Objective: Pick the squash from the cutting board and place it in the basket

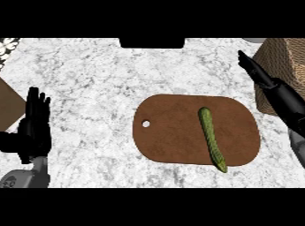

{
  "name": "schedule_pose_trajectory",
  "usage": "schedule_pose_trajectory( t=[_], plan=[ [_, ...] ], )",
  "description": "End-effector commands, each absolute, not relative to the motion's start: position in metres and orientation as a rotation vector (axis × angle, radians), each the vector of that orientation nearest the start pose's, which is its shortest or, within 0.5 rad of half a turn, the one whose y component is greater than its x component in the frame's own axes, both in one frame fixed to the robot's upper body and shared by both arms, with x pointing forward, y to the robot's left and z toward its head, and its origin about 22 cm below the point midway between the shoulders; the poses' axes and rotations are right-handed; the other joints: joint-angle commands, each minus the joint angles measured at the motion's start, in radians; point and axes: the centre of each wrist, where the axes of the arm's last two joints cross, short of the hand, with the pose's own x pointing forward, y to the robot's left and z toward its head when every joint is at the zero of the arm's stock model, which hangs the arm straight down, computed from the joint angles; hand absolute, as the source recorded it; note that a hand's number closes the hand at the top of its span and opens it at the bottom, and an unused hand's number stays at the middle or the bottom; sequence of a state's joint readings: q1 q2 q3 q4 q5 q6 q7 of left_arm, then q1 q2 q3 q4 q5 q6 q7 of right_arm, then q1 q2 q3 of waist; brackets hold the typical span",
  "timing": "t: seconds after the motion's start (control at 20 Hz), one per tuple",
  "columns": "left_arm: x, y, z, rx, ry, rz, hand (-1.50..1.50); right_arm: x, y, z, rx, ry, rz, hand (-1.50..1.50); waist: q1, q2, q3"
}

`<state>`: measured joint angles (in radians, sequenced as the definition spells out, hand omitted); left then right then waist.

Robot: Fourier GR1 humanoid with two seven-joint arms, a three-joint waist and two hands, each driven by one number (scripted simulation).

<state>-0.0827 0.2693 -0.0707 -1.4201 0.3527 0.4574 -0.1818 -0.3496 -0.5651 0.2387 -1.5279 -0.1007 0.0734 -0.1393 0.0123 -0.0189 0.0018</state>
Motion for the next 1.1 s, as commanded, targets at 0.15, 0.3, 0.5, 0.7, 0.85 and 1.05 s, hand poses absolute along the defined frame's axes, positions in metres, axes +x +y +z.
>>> schedule_pose_trajectory(
  t=[0.15, 0.3, 0.5, 0.7, 0.85, 1.05],
  plan=[
    [0.230, 0.274, -0.046, 0.214, -1.286, 0.121, 0.00, 0.319, -0.200, 0.108, 0.468, -1.899, 0.555, 1.50, 0.031, 0.035, 0.002],
    [0.211, 0.270, -0.069, 0.157, -1.090, -0.008, 0.00, 0.308, -0.158, 0.116, 0.784, -1.881, 0.857, 1.50, 0.046, 0.041, 0.001],
    [0.212, 0.282, -0.063, 0.148, -1.033, -0.041, 0.00, 0.273, -0.113, 0.076, 0.838, -1.818, 0.807, -1.50, -0.002, 0.019, -0.001],
    [0.209, 0.304, -0.058, 0.160, -1.023, -0.035, 0.00, 0.259, -0.111, 0.098, 0.568, -1.863, 0.883, -1.50, -0.023, 0.011, -0.003],
    [0.203, 0.300, -0.064, 0.180, -1.017, -0.009, 0.00, 0.280, -0.145, 0.133, 0.170, -1.913, 1.062, -1.50, -0.043, 0.003, -0.006],
    [0.197, 0.297, -0.063, 0.179, -1.012, -0.007, 0.00, 0.290, -0.172, 0.178, -0.204, -1.885, 1.198, -1.50, -0.041, 0.003, -0.005]
  ],
)
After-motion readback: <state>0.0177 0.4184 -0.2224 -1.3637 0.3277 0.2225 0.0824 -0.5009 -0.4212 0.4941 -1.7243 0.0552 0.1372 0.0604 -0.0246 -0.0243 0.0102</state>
